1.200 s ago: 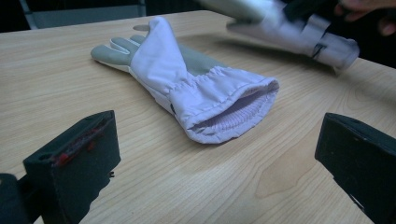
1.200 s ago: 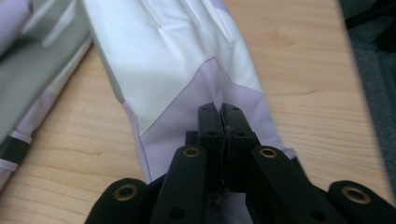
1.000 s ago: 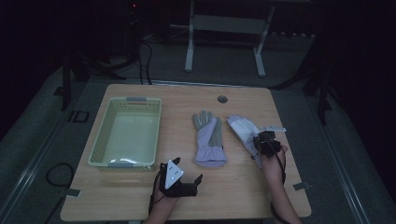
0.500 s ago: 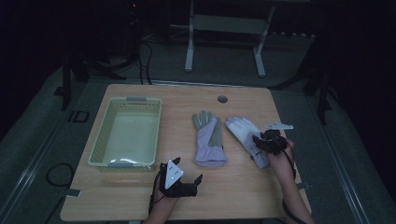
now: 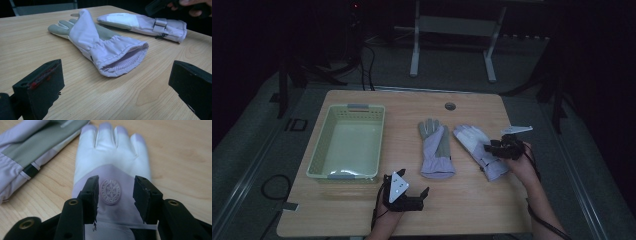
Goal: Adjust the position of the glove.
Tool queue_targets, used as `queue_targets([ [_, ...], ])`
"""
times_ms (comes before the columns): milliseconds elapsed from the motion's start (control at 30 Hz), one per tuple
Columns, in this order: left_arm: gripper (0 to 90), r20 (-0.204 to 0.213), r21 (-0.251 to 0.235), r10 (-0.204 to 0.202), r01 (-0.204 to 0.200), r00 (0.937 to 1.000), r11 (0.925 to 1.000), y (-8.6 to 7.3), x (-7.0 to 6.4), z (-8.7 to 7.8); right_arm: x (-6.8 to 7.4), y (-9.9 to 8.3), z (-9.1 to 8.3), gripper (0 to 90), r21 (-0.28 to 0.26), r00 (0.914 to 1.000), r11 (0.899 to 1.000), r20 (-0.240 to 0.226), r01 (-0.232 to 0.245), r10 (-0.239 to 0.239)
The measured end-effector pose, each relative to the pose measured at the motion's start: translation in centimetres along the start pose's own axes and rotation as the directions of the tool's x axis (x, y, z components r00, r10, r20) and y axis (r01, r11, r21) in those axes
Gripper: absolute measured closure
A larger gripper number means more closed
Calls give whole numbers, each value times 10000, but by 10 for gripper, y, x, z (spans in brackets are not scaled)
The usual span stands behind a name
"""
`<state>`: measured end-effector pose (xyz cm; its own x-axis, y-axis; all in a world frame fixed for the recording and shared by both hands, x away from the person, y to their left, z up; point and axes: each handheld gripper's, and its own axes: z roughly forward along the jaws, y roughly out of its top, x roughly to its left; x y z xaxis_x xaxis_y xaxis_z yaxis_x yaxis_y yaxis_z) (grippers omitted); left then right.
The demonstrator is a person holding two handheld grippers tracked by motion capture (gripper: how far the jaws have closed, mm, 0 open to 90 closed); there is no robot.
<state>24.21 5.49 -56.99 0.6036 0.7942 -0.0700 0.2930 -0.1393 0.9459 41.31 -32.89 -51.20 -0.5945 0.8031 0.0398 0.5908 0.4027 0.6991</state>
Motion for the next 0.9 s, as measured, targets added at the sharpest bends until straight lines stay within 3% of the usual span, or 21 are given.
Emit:
queue_targets([
  [167,1,27,4,-4,4,10000,10000,0,0,0,-3,-6,17,533,154,9989,9996,-404,-243,249],
  [267,1,30,5,-15,15,10000,10000,0,0,0,-3,-10,25,535,353,9988,9993,-480,-104,121],
  [467,1,25,0,-27,27,10000,10000,0,0,0,-5,-14,27,624,260,9969,9997,-782,16,5],
  [567,1,13,6,-49,49,10000,10000,0,0,0,-1,-13,27,679,384,9980,9989,-566,-264,286],
  [733,1,-5,19,-91,91,10000,10000,0,0,0,9,-13,22,779,142,9965,9964,2,-831,831],
  [900,1,12,16,-83,83,10000,10000,0,1,0,17,-8,0,802,-382,9858,9907,1010,-1308,1340],
])
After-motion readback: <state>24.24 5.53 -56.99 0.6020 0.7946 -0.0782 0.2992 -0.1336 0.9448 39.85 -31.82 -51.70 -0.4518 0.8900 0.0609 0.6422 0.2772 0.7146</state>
